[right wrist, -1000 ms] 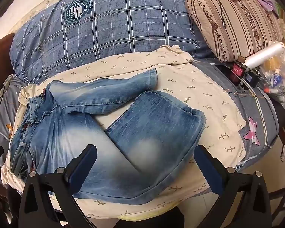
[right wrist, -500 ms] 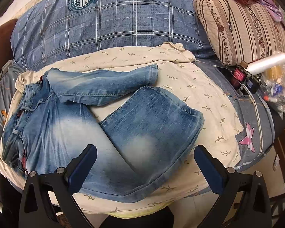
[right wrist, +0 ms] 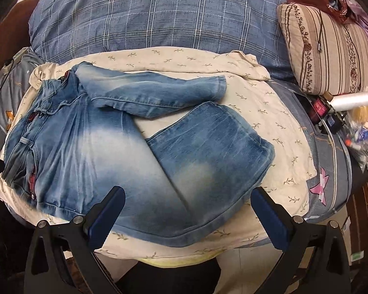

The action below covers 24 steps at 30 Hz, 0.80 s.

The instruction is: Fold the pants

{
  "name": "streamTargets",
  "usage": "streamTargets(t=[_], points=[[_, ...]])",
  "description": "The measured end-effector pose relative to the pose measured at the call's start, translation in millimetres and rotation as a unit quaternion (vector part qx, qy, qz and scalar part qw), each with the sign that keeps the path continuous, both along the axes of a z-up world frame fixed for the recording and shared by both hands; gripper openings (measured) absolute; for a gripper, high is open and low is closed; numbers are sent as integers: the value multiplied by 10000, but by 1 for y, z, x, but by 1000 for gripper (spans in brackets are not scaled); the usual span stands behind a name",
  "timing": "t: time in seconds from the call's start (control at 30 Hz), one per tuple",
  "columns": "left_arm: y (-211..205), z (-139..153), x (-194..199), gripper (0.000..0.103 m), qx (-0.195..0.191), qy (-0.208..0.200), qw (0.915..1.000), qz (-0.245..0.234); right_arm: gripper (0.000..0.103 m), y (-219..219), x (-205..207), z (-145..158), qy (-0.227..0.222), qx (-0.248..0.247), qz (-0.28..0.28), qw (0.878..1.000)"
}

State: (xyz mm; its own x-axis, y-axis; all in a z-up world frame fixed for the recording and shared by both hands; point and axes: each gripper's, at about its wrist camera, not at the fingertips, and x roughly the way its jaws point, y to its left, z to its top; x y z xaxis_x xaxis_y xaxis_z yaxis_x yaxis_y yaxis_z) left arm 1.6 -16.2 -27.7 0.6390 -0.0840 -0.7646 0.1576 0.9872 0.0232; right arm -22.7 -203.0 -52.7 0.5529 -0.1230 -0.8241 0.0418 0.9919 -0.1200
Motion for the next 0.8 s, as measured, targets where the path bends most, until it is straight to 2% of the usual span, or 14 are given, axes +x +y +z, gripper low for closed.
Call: streamTargets(t=[0.13,0.27,0.43,0.63,0.73,0.8], points=[[7,5,9,80,-95,27,9999,-49,102,5,1,7,88,49,-1,9999],[12,12,26,80,-144,-93,9998,-73,102,10,-9,19,16,-110,2,9999],[14,8,24,80,-304,-70,9995,-72,102,5,-15,26,2,-139,-146,9998],[18,5,15,80,-216,-73,9997,89,102,-2,-16,29,-151,101,-200,9996],[23,5,12,81,-192,-135,9993,295,102,-5,-15,29,-309,317,-180,9989],[26,4,14,81,-226,-37,9987,454,102,-8,-11,26,-349,445,-222,9982]])
